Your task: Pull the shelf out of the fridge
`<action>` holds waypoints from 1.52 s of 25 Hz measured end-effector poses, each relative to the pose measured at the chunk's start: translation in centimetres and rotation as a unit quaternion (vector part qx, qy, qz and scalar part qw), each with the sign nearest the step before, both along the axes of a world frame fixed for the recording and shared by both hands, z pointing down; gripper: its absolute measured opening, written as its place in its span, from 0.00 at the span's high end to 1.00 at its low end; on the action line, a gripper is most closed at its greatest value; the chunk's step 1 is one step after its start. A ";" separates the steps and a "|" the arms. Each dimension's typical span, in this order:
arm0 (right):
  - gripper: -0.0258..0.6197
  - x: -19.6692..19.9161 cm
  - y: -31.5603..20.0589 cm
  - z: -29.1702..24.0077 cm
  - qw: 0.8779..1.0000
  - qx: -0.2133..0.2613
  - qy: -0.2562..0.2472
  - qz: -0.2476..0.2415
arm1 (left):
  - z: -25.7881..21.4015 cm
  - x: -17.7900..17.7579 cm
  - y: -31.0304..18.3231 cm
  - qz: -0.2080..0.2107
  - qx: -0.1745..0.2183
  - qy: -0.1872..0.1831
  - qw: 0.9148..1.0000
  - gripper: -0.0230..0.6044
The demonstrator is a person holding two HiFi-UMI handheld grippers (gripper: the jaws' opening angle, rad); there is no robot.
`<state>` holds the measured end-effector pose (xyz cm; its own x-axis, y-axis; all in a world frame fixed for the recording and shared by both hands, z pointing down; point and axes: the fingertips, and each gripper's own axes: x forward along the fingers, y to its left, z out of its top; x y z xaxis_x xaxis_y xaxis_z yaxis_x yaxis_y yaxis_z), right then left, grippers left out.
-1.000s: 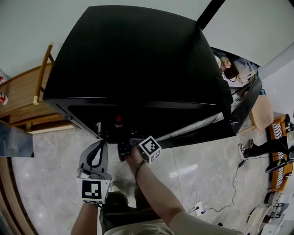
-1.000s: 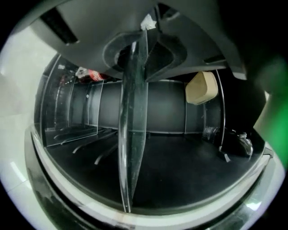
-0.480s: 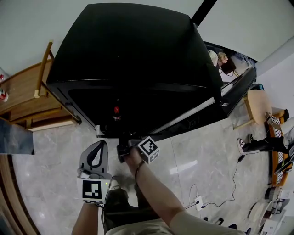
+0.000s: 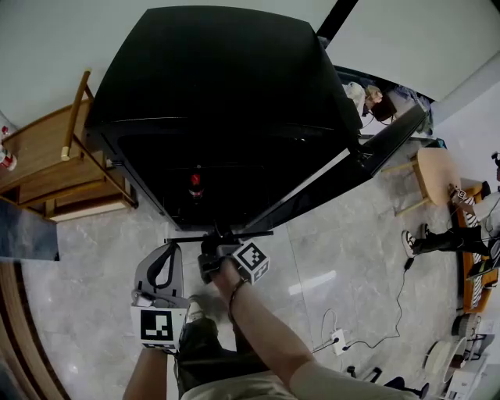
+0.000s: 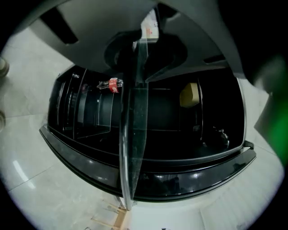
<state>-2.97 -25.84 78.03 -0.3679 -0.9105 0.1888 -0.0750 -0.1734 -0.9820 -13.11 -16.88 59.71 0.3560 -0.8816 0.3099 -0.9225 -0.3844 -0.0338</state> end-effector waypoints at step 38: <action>0.96 3.3 10.8 -13.8 0.990 0.107 0.005 -0.097 | -6.3 -4.3 6.8 -0.048 -0.005 -0.069 0.996 0.96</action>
